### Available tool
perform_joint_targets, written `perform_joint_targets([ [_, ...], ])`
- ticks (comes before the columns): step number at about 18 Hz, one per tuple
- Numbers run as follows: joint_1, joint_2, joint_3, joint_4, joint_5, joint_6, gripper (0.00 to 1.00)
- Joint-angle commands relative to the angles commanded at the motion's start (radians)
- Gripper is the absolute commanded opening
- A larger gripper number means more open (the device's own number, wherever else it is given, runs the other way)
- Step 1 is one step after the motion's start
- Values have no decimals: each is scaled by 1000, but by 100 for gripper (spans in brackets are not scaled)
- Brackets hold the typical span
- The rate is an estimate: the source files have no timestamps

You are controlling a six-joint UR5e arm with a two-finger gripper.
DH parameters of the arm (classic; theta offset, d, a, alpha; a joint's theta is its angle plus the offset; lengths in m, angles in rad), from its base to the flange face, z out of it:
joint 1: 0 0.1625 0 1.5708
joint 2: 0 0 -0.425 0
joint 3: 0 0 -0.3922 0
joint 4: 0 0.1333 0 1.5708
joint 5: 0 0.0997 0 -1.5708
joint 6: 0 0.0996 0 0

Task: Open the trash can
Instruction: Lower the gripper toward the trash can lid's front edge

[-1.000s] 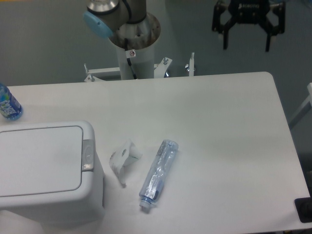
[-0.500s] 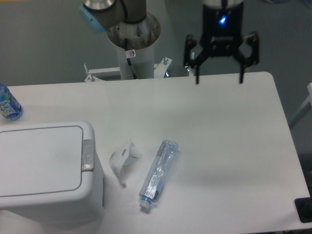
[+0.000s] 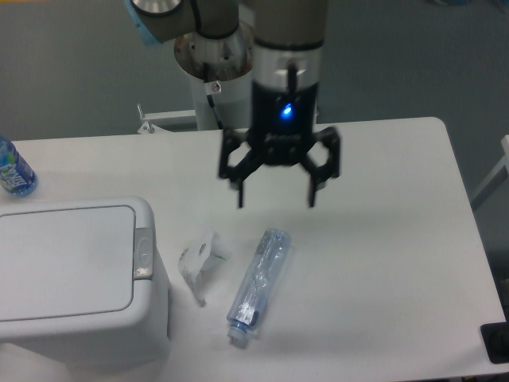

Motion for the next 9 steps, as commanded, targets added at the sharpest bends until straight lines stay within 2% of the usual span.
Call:
perform_joint_targets([
  [4, -34, -22, -5, 57, 0, -52, 100],
  [9, -69, -41, -14, 63, -2, -61, 100],
])
